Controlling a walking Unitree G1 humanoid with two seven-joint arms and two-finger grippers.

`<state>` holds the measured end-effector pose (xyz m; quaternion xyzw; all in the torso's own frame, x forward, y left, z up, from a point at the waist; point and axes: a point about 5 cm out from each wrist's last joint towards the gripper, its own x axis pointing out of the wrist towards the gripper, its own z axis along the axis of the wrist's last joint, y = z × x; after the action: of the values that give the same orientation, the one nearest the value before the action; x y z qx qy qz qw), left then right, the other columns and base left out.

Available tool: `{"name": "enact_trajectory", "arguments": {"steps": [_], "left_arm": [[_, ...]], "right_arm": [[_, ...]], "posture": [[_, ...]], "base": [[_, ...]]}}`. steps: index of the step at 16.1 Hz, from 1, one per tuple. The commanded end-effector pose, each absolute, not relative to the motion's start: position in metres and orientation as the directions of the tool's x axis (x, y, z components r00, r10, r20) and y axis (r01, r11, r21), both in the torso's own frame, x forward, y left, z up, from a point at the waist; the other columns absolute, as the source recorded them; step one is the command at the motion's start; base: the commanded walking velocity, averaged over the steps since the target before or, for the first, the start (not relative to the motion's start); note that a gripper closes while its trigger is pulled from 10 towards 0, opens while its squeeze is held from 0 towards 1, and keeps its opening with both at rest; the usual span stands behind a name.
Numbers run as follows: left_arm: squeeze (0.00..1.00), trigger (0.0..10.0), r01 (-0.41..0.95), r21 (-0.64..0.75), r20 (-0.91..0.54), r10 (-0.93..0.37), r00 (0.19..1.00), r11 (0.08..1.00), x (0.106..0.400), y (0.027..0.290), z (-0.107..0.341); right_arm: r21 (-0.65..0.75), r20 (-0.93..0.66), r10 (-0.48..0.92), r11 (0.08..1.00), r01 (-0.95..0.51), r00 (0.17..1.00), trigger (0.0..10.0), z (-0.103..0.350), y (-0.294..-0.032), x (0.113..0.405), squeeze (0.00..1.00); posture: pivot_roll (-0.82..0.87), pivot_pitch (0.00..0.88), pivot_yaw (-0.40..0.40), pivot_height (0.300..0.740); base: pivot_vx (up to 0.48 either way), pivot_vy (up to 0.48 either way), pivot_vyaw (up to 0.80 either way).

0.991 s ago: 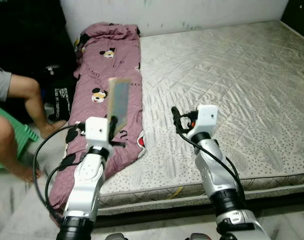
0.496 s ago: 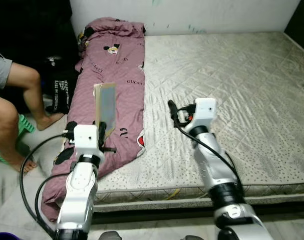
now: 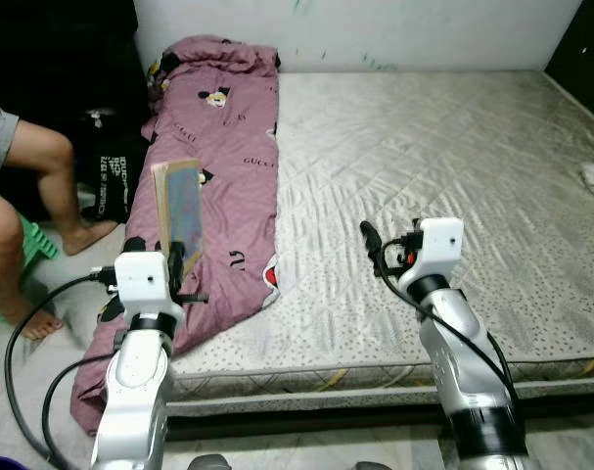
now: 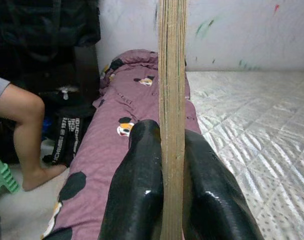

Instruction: Clean up the room

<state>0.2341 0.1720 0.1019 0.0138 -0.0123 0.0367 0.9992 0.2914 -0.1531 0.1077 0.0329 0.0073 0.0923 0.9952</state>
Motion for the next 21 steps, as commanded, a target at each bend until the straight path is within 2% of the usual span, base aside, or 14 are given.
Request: {"name": "enact_trajectory", "arguments": {"steps": [1,7,21], "left_arm": [[0.0,10.0,-0.087,0.022,0.015,0.087,0.996,0.996,0.216,0.176,0.103],[0.0,10.0,-0.068,0.005,0.03,0.068,0.997,0.998,0.223,0.169,0.112],[0.0,10.0,-0.06,-0.015,0.021,0.06,0.998,0.998,0.225,0.163,0.113]], "right_arm": [[0.075,-0.025,0.178,0.982,-0.176,0.984,10.0,0.106,-0.154,0.284,0.0],[0.062,-0.049,0.202,0.978,-0.199,0.978,10.0,0.112,-0.15,0.285,0.0],[0.056,-0.075,0.201,0.979,-0.197,0.977,10.0,0.113,-0.15,0.287,0.0]], "posture": [[-0.04,0.028,0.008,0.74],[-0.04,0.034,-0.003,0.74],[-0.05,0.026,-0.012,0.74]], "base": [[0.0,0.0,0.0],[0.0,-0.086,0.0],[0.0,-0.415,0.0]]}}
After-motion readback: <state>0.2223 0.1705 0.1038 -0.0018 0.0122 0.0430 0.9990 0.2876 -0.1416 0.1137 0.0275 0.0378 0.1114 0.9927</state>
